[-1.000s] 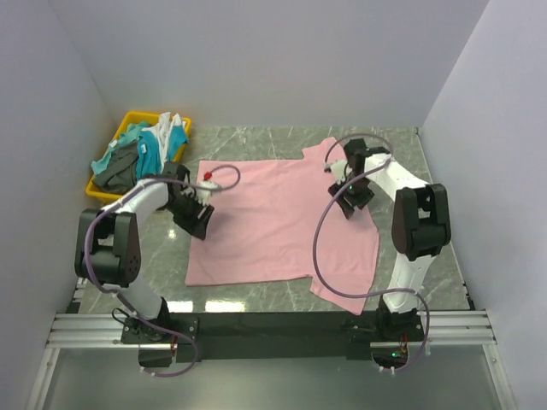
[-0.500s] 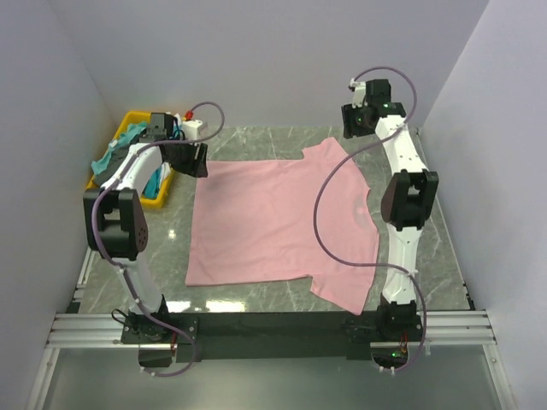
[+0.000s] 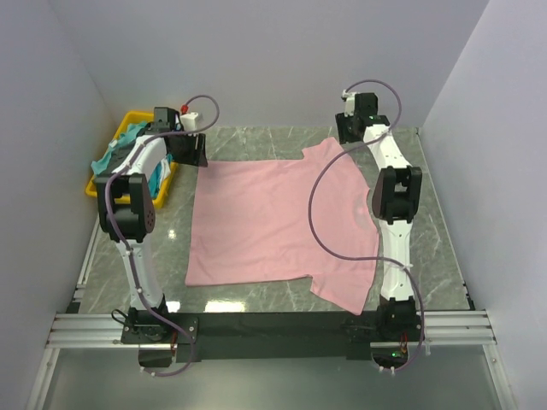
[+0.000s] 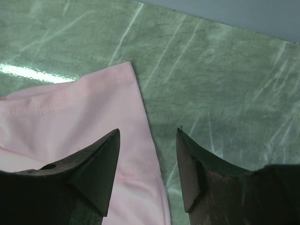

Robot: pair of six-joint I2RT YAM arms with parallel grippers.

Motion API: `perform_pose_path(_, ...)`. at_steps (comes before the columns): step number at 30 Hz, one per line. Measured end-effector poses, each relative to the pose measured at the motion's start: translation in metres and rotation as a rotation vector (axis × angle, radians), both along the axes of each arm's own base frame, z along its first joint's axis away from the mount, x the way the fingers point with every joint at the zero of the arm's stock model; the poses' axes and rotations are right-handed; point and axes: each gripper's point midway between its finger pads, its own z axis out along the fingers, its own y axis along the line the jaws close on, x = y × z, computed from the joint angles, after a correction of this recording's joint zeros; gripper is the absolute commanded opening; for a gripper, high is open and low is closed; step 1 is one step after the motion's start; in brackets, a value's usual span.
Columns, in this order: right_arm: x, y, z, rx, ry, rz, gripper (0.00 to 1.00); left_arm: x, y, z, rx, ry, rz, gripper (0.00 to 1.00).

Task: Fold and stack the t-shirts
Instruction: Flatten the tshirt out

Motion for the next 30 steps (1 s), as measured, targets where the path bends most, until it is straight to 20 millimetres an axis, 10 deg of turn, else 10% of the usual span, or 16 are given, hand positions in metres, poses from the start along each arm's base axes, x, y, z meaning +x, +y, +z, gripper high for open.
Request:
perform_pose_path(21,-0.006,0.033,-0.051,-0.175,0.06,0.139,0.6,0.01,0.005,-0.01,0.021,0.004,0.027,0.63)
perform_pose_path(30,-0.019,0.005,-0.013,-0.26,0.057,0.209,0.59,0.01,0.004,-0.013,0.012,0.005,0.027,0.63)
